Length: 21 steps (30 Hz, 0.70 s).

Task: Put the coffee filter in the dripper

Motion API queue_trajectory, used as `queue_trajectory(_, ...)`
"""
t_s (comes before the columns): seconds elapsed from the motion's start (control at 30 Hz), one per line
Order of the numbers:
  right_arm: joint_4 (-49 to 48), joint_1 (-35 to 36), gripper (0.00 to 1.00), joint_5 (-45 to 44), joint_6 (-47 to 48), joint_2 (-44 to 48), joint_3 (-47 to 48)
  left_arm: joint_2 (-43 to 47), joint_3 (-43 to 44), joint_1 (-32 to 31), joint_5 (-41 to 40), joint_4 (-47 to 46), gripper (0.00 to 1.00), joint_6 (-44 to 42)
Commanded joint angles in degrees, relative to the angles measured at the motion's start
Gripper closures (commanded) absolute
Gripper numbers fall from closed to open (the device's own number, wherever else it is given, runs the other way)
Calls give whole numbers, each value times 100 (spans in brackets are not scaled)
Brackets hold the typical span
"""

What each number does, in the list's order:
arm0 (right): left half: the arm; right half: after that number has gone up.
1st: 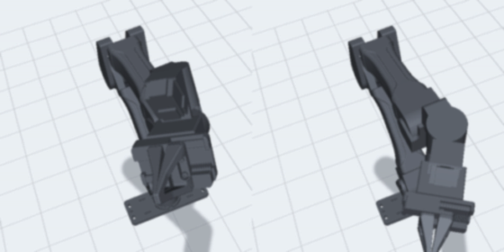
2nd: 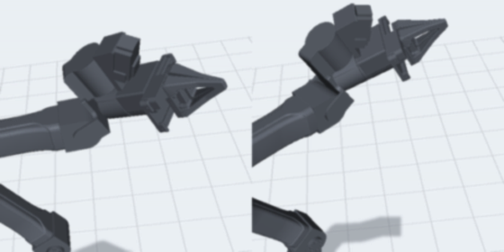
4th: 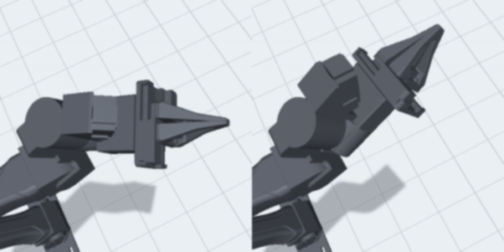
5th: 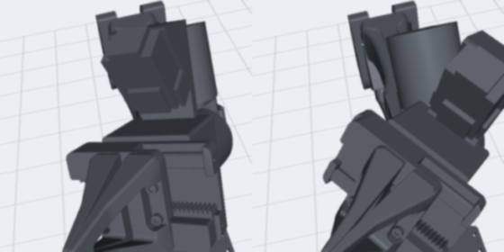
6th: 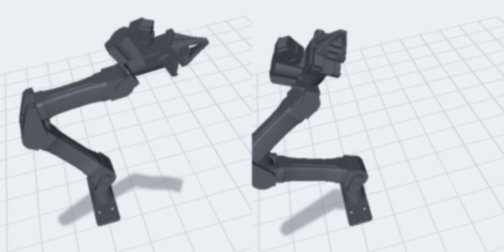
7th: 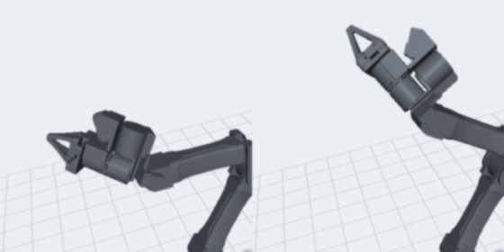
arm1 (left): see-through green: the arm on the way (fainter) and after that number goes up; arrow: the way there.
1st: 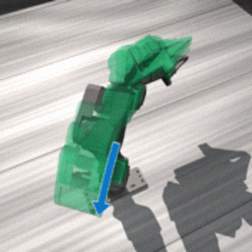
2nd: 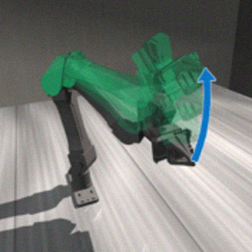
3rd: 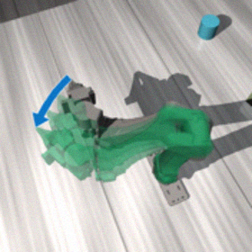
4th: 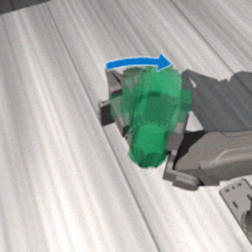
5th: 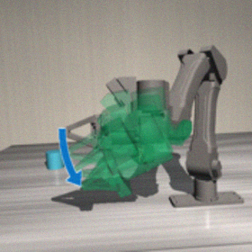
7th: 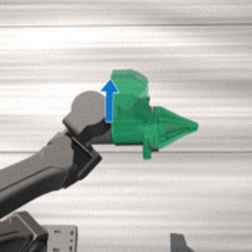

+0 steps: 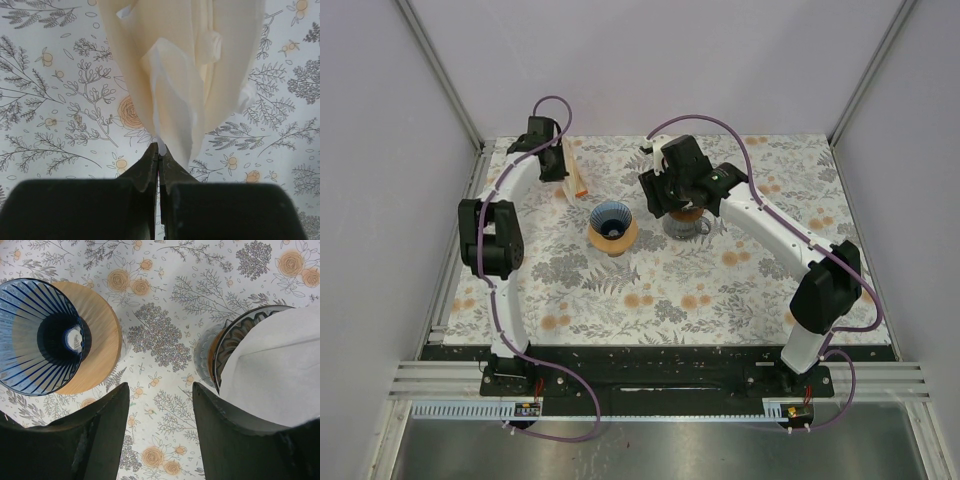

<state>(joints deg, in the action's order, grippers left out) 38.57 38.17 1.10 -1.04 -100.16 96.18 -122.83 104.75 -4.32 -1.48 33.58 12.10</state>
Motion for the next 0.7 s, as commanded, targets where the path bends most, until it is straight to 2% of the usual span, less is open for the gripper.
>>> queue_trajectory(0.0, -33, -29, 38, 65, 69, 111, 173, 566, 98, 89, -90, -159, 100, -49)
queue_trajectory(0.67, -16, -38, 38, 109, 34, 163, 164, 953, 758, 159, -406, -291, 100, -568)
